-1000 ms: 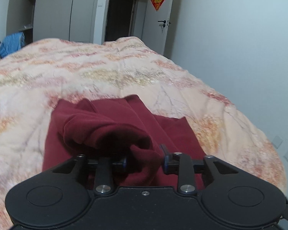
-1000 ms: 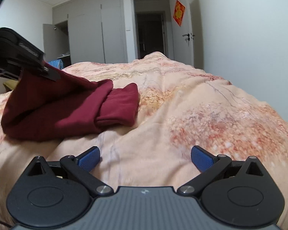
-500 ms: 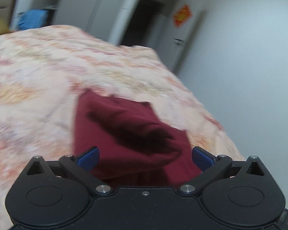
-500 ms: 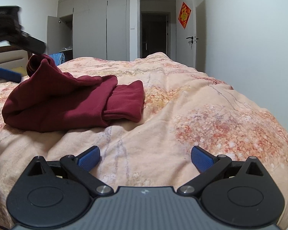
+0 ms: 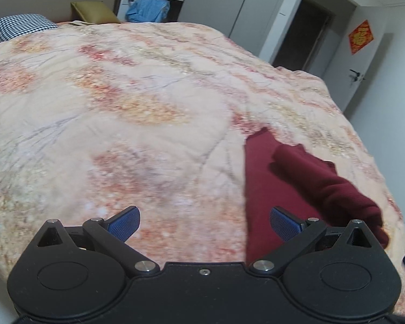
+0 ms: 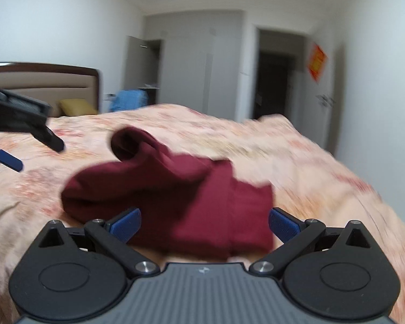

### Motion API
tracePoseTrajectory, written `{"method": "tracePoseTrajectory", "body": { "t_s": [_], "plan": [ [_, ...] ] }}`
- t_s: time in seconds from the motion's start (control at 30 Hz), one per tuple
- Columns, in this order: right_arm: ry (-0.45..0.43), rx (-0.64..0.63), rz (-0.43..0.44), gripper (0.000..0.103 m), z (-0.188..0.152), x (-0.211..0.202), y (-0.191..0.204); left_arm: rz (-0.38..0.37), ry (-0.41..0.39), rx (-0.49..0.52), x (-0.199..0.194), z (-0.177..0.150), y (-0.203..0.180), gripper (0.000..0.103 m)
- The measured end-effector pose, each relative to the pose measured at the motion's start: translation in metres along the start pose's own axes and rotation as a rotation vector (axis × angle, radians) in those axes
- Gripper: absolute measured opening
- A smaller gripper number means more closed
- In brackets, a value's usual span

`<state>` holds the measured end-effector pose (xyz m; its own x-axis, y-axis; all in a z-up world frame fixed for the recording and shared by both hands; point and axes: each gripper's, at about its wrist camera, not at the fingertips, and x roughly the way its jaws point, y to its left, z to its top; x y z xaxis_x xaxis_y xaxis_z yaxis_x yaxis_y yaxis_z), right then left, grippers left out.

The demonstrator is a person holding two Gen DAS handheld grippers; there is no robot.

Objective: Fold small clothes

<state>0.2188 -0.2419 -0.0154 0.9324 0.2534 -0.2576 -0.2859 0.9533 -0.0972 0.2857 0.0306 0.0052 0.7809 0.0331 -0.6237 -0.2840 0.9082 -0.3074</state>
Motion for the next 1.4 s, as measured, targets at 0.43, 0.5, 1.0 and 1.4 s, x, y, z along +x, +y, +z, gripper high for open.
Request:
{"method": "tracePoseTrajectory", "body": {
  "t_s": [0.43, 0.5, 1.0, 1.4],
  "plan": [
    [-0.019, -0.051, 0.151, 0.103, 0.061, 0.069, 0.02, 0.047, 0.039, -0.039, 0.014, 0.001, 0.024, 0.102],
    [0.017, -0.046, 0.186, 0.103, 0.067, 0.082, 0.025, 0.043, 0.048, -0.039, 0.017, -0.002, 0.022, 0.102],
    [0.053, 0.38, 0.092, 0.04, 0.03, 0.075, -0.063, 0.013, 0.097, 0.001, 0.031, -0.018, 0.0, 0.102],
    [0.117, 0.453, 0.015, 0.094, -0.009, 0.044, -0.092, -0.01, 0.074, -0.012, 0.031, -0.018, -0.005, 0.102]
  ]
}}
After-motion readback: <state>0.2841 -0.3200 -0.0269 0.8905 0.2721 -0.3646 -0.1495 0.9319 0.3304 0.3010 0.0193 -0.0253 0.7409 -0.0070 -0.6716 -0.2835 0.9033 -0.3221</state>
